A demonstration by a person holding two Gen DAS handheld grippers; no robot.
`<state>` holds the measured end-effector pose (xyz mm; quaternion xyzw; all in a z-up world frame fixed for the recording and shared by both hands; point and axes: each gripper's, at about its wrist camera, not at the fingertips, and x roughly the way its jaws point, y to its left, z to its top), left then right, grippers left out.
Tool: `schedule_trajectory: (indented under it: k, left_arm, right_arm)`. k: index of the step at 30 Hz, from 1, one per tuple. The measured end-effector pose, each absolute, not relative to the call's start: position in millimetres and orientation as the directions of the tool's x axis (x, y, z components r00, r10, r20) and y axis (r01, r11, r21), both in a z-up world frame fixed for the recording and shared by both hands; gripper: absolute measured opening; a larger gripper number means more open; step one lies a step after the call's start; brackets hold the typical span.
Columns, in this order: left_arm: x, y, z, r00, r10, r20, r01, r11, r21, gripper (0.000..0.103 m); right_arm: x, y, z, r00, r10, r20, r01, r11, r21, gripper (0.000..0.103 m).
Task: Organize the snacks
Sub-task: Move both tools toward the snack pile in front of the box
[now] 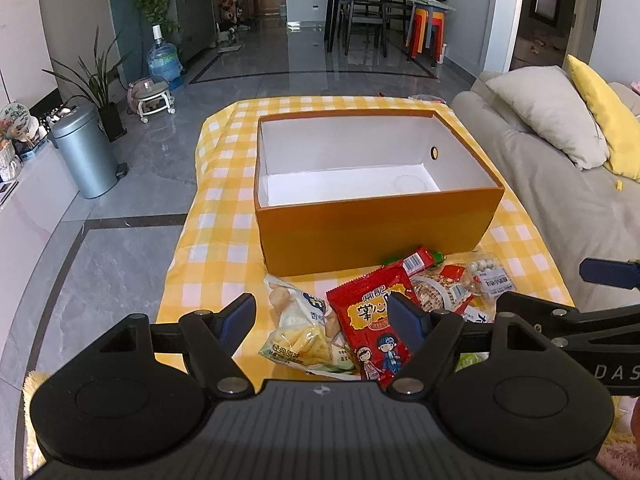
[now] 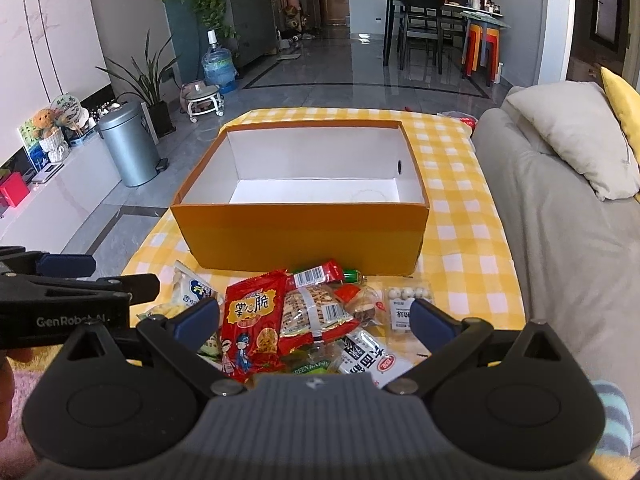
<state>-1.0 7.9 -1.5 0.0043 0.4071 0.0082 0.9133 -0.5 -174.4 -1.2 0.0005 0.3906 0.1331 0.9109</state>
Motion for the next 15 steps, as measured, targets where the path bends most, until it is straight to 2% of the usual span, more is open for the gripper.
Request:
schedule_trajectory:
  k: [15]
  left_arm:
    - [-4.1,8.8,-2.8,0.67,0.031,-0.742,-0.027,0.999,0.017,0.086]
  right_arm:
    - [3.4,-174.9,-11.7,0.619,0.231,-0.751,-0.222,0.968,0.115,0.098]
